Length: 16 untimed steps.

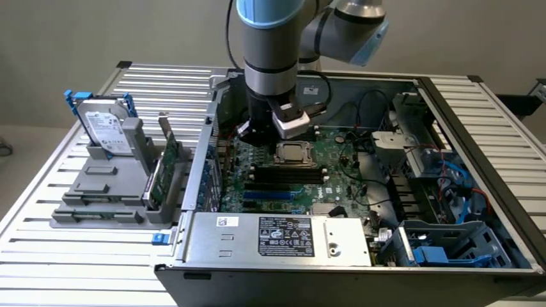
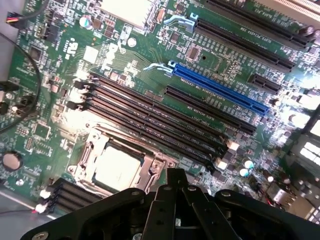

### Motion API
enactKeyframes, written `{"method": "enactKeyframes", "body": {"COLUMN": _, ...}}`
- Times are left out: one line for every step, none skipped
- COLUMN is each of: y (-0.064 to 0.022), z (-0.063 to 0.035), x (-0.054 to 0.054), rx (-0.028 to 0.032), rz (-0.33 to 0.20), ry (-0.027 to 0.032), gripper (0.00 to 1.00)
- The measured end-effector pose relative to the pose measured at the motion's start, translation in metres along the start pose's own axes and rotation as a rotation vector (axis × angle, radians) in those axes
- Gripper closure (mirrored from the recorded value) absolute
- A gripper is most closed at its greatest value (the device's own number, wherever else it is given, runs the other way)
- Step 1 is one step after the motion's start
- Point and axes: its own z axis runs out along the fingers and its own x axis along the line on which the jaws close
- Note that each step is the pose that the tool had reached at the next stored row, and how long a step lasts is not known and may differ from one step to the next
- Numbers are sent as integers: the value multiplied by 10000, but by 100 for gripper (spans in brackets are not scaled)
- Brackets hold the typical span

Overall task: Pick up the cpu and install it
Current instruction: 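Install the second cpu locking lever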

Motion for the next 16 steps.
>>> {"method": "enactKeyframes", "body": {"y": -6, "z": -49, "x": 5, "rx": 1, "rz": -13, "ry": -2, "gripper": 89}}
{"method": "enactKeyframes", "body": {"y": -11, "z": -93, "x": 9, "rx": 3, "rz": -26, "ry": -4, "gripper": 89}}
{"method": "enactKeyframes", "body": {"y": -16, "z": -137, "x": 14, "rx": 7, "rz": -67, "ry": -10, "gripper": 89}}
{"method": "enactKeyframes", "body": {"y": -20, "z": -172, "x": 18, "rx": 17, "rz": -161, "ry": -20, "gripper": 89}}
{"method": "enactKeyframes", "body": {"y": -21, "z": -184, "x": 19, "rx": 34, "rz": -336, "ry": -40, "gripper": 89}}
{"method": "enactKeyframes", "body": {"y": -22, "z": -190, "x": 19, "rx": 53, "rz": -529, "ry": -62, "gripper": 89}}
{"method": "enactKeyframes", "body": {"y": -22, "z": -194, "x": 20, "rx": 72, "rz": -706, "ry": -83, "gripper": 89}}
{"method": "enactKeyframes", "body": {"y": -23, "z": -198, "x": 20, "rx": 91, "rz": -884, "ry": -102, "gripper": 89}}
{"method": "enactKeyframes", "body": {"y": -24, "z": -202, "x": 21, "rx": 109, "rz": -1062, "ry": -123, "gripper": 89}}
{"method": "enactKeyframes", "body": {"y": -24, "z": -208, "x": 21, "rx": 127, "rz": -1240, "ry": -144, "gripper": 89}}
{"method": "enactKeyframes", "body": {"y": -25, "z": -214, "x": 22, "rx": 144, "rz": -1416, "ry": -165, "gripper": 89}}
{"method": "enactKeyframes", "body": {"y": -25, "z": -220, "x": 22, "rx": 162, "rz": -1596, "ry": -187, "gripper": 89}}
{"method": "enactKeyframes", "body": {"y": -26, "z": -226, "x": 23, "rx": 180, "rz": -1772, "ry": -206, "gripper": 89}}
{"method": "enactKeyframes", "body": {"y": -27, "z": -234, "x": 24, "rx": 199, "rz": -1966, "ry": -229, "gripper": 89}}
{"method": "enactKeyframes", "body": {"y": -28, "z": -240, "x": 24, "rx": 217, "rz": -2139, "ry": -249, "gripper": 89}}
{"method": "enactKeyframes", "body": {"y": -28, "z": -247, "x": 25, "rx": 235, "rz": -2317, "ry": -269, "gripper": 89}}
